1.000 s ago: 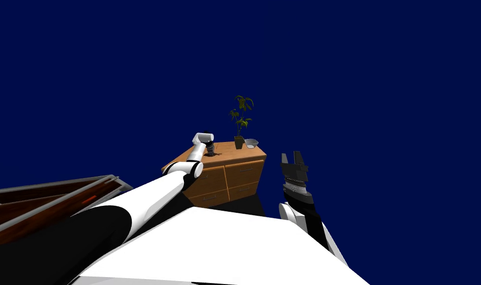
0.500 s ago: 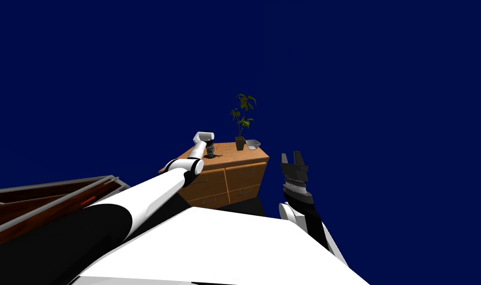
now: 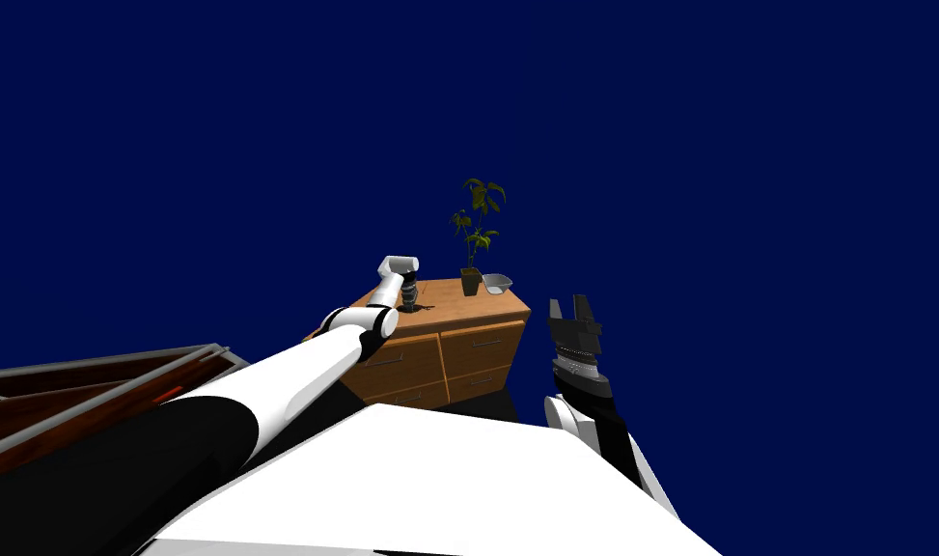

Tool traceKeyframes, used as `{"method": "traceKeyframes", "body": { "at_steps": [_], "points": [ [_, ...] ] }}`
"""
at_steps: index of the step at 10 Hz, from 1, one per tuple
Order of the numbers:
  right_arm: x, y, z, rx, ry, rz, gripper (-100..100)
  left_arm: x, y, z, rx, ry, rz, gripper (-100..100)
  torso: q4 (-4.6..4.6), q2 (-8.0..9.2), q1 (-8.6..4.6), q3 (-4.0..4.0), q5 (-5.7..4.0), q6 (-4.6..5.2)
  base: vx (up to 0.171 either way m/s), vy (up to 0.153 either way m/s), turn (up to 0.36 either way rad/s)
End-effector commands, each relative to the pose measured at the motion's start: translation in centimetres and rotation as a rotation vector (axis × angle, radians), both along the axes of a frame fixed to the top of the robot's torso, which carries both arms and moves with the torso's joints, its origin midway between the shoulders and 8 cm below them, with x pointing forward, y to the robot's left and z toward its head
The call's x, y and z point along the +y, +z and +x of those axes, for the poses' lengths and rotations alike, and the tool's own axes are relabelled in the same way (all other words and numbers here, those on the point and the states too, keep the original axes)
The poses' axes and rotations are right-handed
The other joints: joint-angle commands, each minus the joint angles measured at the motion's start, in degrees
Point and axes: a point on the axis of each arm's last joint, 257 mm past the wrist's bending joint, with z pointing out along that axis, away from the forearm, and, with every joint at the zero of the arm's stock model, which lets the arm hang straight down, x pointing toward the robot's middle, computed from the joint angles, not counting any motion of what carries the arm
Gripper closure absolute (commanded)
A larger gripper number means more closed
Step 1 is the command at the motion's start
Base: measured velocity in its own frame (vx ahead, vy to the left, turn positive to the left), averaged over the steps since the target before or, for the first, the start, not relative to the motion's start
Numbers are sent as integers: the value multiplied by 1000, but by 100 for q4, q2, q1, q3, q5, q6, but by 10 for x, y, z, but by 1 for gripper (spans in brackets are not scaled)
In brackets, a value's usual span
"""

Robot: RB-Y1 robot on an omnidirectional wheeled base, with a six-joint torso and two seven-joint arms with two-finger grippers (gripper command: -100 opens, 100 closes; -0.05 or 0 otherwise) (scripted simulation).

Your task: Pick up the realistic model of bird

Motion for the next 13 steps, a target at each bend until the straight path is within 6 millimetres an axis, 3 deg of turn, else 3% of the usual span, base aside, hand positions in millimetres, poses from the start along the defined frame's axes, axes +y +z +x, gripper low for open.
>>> {"method": "traceKeyframes", "body": {
  "at_steps": [1,2,3,4,6,7,8,12,13],
  "points": [
    [0,0,0,0,0,0,0,-3,-1,-9,42,1,-9,-100,0,0,0,0,0,0,52,3,13],
    [0,0,0,0,0,0,0,-1,-1,-5,26,1,-6,-100,0,2,-3,1,-1,0,22,1,2],
    [0,0,0,0,0,0,0,-1,-1,-6,30,1,-7,0,2,11,-4,6,-1,1,0,0,0],
    [0,0,0,0,0,0,0,-1,-13,-5,29,-1,-6,-100,4,19,-4,11,-1,1,0,0,0],
    [0,0,0,0,0,0,0,-1,-24,-3,28,-3,-6,-100,5,23,-4,13,-1,1,0,0,0],
    [0,0,0,0,0,0,0,-1,-20,-4,31,-2,-6,-100,5,24,-4,14,-1,0,0,0,0],
    [0,0,0,0,0,0,0,0,-21,-3,29,-2,-6,100,6,25,-5,15,-1,1,0,0,0],
    [0,0,0,0,0,0,0,-1,-21,-3,29,-3,-6,100,5,22,-3,13,0,0,0,0,0],
    [0,0,0,0,0,0,0,-1,-21,-3,29,-3,-6,0,6,22,-3,13,-1,0,0,0,0]
  ]
}}
